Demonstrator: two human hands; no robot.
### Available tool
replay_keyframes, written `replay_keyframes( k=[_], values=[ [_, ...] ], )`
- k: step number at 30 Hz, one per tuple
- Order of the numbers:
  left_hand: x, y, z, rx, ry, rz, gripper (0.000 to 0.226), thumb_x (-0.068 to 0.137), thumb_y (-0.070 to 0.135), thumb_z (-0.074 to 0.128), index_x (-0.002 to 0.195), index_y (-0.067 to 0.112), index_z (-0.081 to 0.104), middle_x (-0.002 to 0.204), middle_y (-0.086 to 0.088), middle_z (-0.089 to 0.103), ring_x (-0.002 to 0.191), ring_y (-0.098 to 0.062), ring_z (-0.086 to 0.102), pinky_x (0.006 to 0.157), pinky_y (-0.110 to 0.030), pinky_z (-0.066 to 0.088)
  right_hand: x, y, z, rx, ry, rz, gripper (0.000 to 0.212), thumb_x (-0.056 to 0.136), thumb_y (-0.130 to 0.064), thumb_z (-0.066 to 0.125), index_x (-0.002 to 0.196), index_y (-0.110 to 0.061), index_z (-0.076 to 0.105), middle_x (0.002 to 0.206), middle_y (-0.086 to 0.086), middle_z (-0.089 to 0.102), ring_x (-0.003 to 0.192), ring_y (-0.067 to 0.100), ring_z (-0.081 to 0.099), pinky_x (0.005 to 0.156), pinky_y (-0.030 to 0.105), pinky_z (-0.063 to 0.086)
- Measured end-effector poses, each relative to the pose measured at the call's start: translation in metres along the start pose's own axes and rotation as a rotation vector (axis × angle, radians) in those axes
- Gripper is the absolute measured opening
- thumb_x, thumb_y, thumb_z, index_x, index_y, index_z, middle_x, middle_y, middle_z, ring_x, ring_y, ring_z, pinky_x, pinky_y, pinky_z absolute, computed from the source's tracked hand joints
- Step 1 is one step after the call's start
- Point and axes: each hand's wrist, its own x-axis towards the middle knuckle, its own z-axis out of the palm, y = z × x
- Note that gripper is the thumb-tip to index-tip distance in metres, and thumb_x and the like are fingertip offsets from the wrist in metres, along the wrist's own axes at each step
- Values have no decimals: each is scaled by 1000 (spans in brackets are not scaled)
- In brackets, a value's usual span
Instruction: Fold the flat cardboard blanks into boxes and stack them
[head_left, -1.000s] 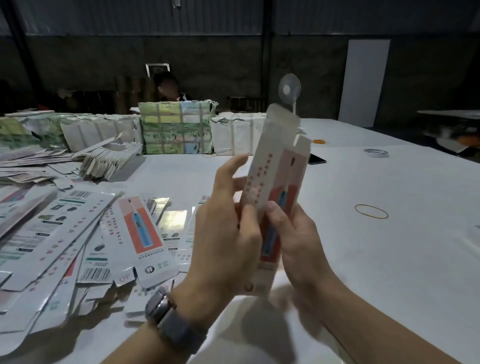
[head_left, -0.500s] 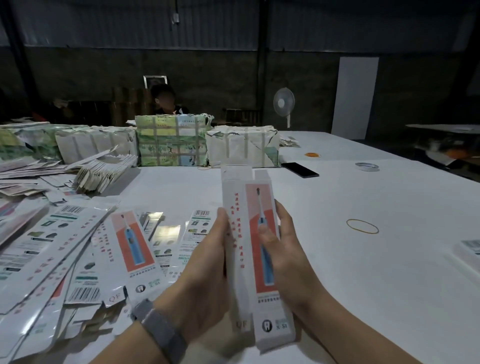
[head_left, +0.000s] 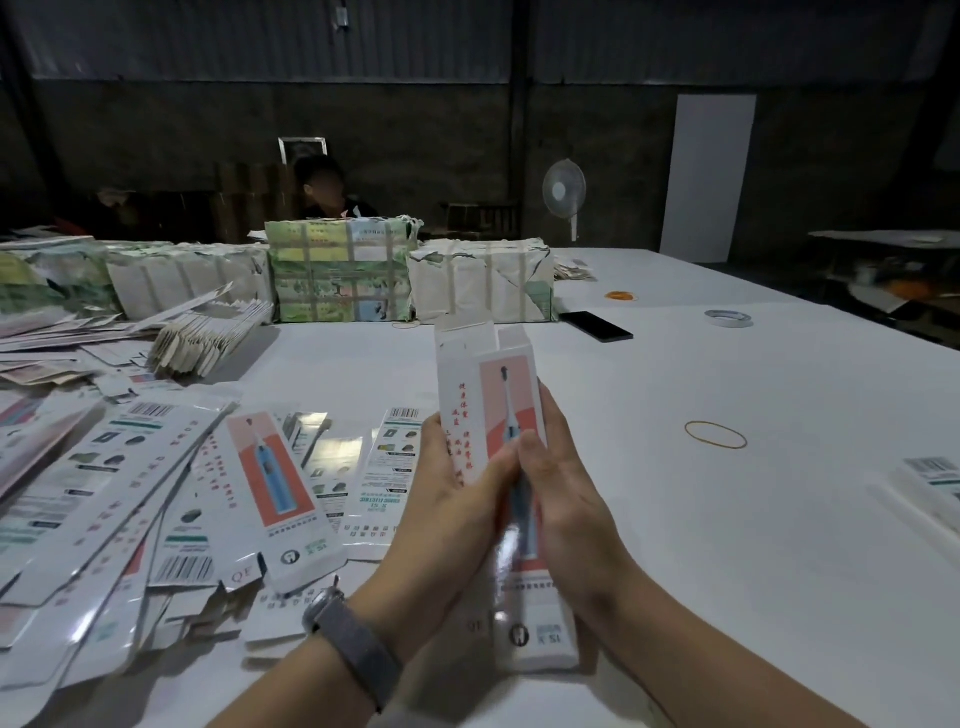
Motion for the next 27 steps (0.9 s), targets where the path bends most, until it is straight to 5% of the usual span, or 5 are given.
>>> replay_keyframes(
  k=[7, 11, 14, 17, 27],
  values=[
    [-1, -10, 4, 47, -9, -64, 38, 87, 54, 53, 125, 55, 54, 118, 24, 69, 111, -1, 66, 90, -25, 56, -2, 4, 3, -24, -33, 39, 57, 91, -64, 38, 144, -66, 18, 133, -39, 50, 122, -8, 54, 100, 24, 51],
    [3, -2, 0, 87, -66, -16, 23, 89, 55, 50, 107, 66, 60, 108, 21, 72, 102, -3, 70, 77, -20, 58, 2, 3, 2, 12, -21, 15, 49, 92, -61, 44, 138, -69, 28, 133, -27, 57, 122, 4, 59, 101, 36, 53],
    [5, -2, -1, 94, -63, -12, 38, 90, 53, 50, 125, 43, 61, 108, 3, 75, 99, -18, 74, 82, -36, 62, 6, 2, -6, -35, 63, -46, 42, 99, -40, 49, 138, -55, 43, 119, -10, 69, 111, 16, 68, 96, 43, 56],
    [5, -1, -5, 98, -70, -28, 39, 95, 61, 50, 118, 33, 66, 100, -4, 77, 89, -23, 76, 77, -37, 62, 6, 2, -10, -135, 115, -103, 45, 95, -40, 55, 138, -49, 47, 103, -5, 72, 98, 20, 72, 88, 45, 59],
    [5, -3, -7, 115, -72, -12, 32, 88, 67, 41, 110, 47, 54, 95, 12, 73, 87, -15, 76, 68, -26, 61, 2, 1, -7, -116, 108, -54, 40, 89, -49, 52, 125, -63, 40, 131, -13, 62, 104, 12, 70, 80, 33, 62]
  ],
)
